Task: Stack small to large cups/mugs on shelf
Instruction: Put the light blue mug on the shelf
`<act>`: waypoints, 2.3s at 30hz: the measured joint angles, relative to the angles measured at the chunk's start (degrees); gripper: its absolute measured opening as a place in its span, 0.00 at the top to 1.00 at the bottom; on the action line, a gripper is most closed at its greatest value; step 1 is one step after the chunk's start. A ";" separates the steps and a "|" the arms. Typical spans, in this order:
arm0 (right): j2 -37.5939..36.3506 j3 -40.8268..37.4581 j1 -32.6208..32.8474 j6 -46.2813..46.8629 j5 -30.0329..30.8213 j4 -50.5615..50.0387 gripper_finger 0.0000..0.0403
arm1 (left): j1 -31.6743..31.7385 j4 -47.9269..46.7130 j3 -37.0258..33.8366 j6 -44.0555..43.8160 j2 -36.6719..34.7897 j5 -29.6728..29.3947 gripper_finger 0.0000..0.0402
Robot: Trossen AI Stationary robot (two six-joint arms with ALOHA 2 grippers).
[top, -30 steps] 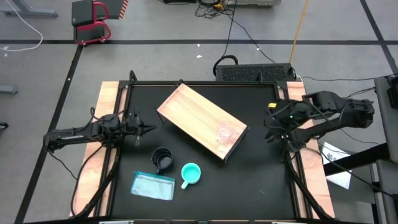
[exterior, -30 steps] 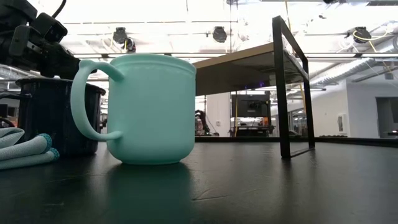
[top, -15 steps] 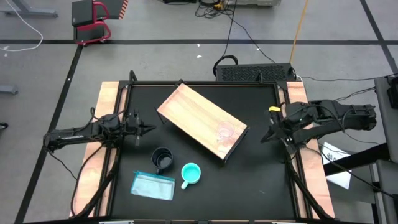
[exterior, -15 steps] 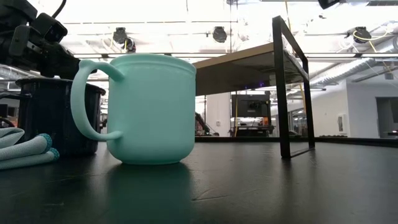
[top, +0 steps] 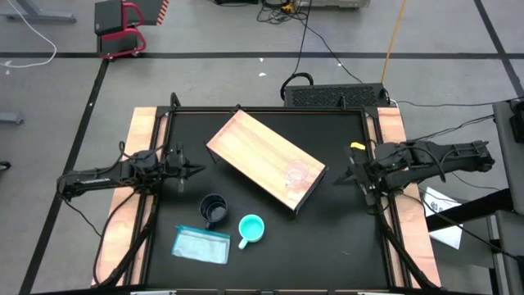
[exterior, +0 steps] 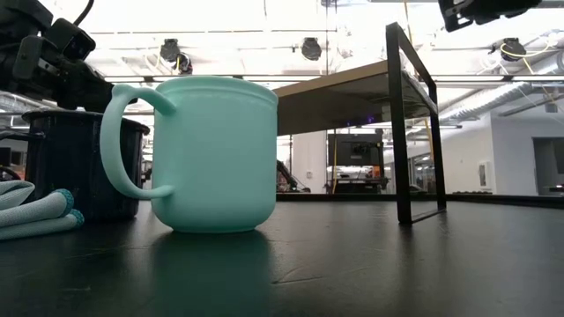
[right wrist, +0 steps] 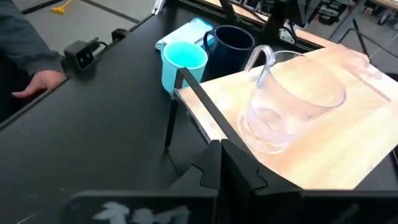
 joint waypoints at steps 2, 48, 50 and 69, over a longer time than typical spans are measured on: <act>-1.05 -1.03 1.17 1.22 0.06 1.75 1.00 | 0.02 0.00 0.00 0.00 0.00 0.02 0.99; -11.03 -30.85 9.98 5.46 0.25 33.29 1.00 | 0.02 1.72 0.00 -0.67 0.02 0.00 0.99; -11.03 -31.48 9.98 5.06 0.24 33.32 1.00 | 0.01 3.78 0.00 -0.58 0.00 0.02 0.99; -11.03 -34.22 9.95 4.21 0.24 36.18 1.00 | 0.01 12.73 0.00 -6.93 0.01 1.90 0.99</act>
